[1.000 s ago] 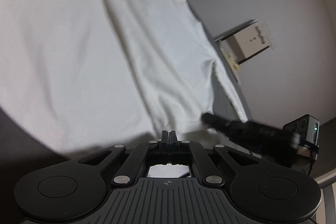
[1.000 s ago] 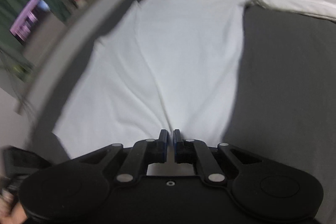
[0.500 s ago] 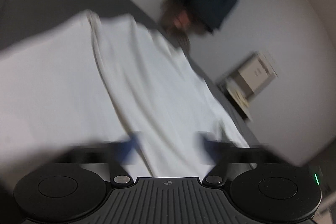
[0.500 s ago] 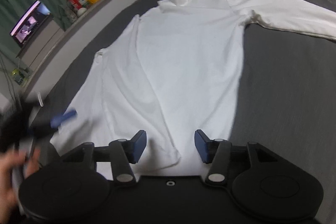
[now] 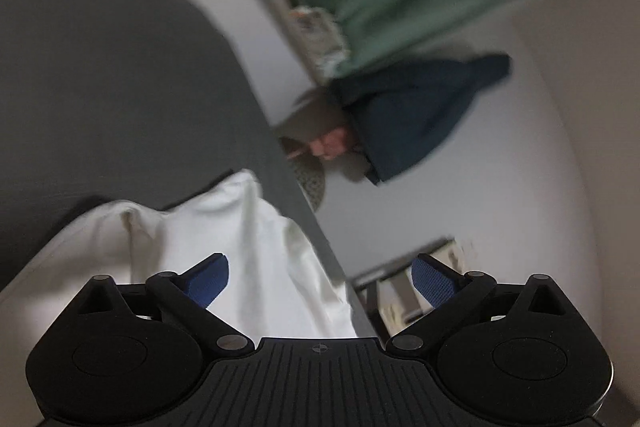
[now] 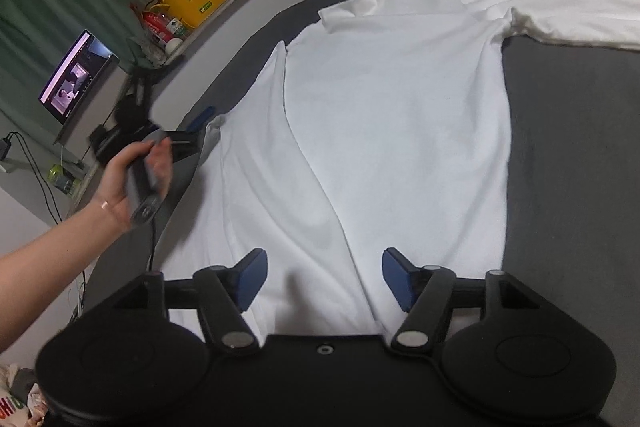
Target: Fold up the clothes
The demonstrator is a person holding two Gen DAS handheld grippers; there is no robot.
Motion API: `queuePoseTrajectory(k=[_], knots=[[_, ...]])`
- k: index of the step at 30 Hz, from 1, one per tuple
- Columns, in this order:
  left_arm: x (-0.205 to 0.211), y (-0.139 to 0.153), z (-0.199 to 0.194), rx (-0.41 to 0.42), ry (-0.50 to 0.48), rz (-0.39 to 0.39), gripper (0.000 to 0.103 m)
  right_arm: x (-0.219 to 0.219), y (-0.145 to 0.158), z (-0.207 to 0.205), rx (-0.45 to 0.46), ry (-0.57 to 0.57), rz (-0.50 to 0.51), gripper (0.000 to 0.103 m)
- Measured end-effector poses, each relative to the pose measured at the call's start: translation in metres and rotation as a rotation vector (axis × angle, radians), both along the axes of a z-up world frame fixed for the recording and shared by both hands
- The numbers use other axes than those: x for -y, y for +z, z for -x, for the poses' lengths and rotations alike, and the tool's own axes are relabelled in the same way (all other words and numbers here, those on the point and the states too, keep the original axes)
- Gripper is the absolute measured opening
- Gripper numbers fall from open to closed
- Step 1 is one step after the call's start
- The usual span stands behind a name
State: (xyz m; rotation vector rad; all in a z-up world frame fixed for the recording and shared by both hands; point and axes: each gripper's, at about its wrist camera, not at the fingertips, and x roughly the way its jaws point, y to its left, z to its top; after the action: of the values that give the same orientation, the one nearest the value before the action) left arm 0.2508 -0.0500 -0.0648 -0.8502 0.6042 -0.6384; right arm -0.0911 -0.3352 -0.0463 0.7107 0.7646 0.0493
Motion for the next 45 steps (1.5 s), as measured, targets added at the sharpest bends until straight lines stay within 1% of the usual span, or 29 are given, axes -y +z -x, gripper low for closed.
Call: queuePoseTrajectory(k=[1,3,6,12,17,23,28,29,31,33,37,39,42,45], knots=[[0.001,0.000,-0.003,0.000,-0.001,-0.015,0.099,0.001,-0.003,-0.001,-0.008,0.000,-0.006,0.063],[0.002,-0.001,-0.010,0.000,-0.002,-0.044,0.094,0.004,-0.008,-0.002,-0.013,-0.001,-0.023,0.063],[0.003,-0.002,-0.020,0.001,-0.003,-0.089,0.094,0.010,-0.009,-0.001,-0.003,-0.025,-0.067,0.063],[0.007,-0.005,-0.039,0.001,-0.006,-0.177,0.095,0.013,-0.004,0.006,0.000,-0.063,-0.047,0.063],[0.052,-0.015,-0.069,-0.028,-0.016,-0.160,0.095,0.012,-0.005,0.013,-0.010,-0.062,-0.039,0.065],[0.108,-0.027,-0.106,-0.065,-0.029,-0.134,0.095,0.014,-0.008,0.006,-0.006,-0.060,-0.053,0.067],[0.154,-0.037,-0.136,-0.095,-0.039,-0.113,0.095,0.021,-0.015,0.001,0.017,-0.060,-0.103,0.070],[0.161,-0.037,-0.143,-0.071,-0.032,-0.123,0.095,0.023,-0.017,0.000,0.024,-0.062,-0.120,0.071],[0.162,-0.037,-0.155,-0.046,-0.005,-0.192,0.095,0.027,-0.020,-0.002,0.037,-0.064,-0.153,0.073],[0.153,-0.038,-0.168,-0.004,0.014,-0.209,0.095,0.031,-0.023,-0.004,0.049,-0.067,-0.179,0.073],[0.144,-0.036,-0.166,0.109,0.022,-0.339,0.095,0.038,-0.027,-0.007,0.065,-0.083,-0.232,0.073],[0.136,-0.033,-0.162,0.111,0.033,-0.317,0.095,0.039,-0.028,-0.007,0.068,-0.091,-0.243,0.072],[0.121,-0.023,-0.120,0.115,-0.042,-0.264,0.095,0.041,-0.024,-0.005,0.068,-0.116,-0.236,0.072],[0.106,-0.012,-0.075,0.119,-0.124,-0.210,0.095,0.051,-0.014,0.008,0.100,-0.226,-0.177,0.073]])
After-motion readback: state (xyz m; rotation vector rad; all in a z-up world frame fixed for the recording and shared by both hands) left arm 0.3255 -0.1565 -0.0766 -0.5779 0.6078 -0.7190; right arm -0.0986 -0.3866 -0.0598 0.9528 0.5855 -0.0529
